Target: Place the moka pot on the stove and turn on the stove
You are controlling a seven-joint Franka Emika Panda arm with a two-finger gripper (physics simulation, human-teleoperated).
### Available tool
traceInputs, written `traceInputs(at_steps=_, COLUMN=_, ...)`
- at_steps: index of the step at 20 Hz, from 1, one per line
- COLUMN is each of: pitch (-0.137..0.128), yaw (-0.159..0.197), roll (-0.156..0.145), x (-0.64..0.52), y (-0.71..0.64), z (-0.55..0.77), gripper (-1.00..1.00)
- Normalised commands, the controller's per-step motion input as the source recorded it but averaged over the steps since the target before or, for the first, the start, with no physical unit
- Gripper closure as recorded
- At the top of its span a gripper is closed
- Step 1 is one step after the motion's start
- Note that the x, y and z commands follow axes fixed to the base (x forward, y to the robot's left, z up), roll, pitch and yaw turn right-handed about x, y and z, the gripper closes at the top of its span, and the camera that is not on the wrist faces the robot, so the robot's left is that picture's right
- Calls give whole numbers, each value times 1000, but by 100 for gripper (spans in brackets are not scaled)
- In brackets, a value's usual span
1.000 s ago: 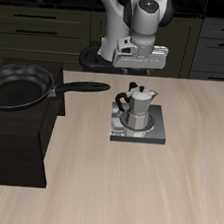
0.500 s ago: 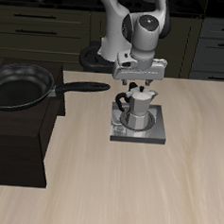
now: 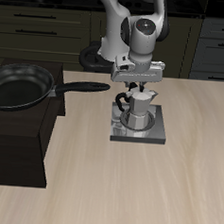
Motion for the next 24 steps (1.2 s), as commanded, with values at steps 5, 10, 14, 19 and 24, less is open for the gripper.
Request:
traceInputs(at_steps=5, pitch=-37, yaw=40, roll=-23, x=-110, y=-260, z=144, gripper=100)
traceInputs(at_steps=10, pitch=-37, yaw=30, roll=-71, x=-19, y=-462, z=225, gripper=100)
traceInputs(at_steps=14, pitch=-64, yaw=11, roll=-84, x=51, y=-432, z=298, gripper=100)
traceInputs(at_steps=19, pitch=-20, yaw=-13, roll=50, x=-32, y=260, z=150, gripper=100)
traceInputs(at_steps=24, pitch=1, yaw=-59, roll=35, x=18, y=146, z=101, gripper=-100)
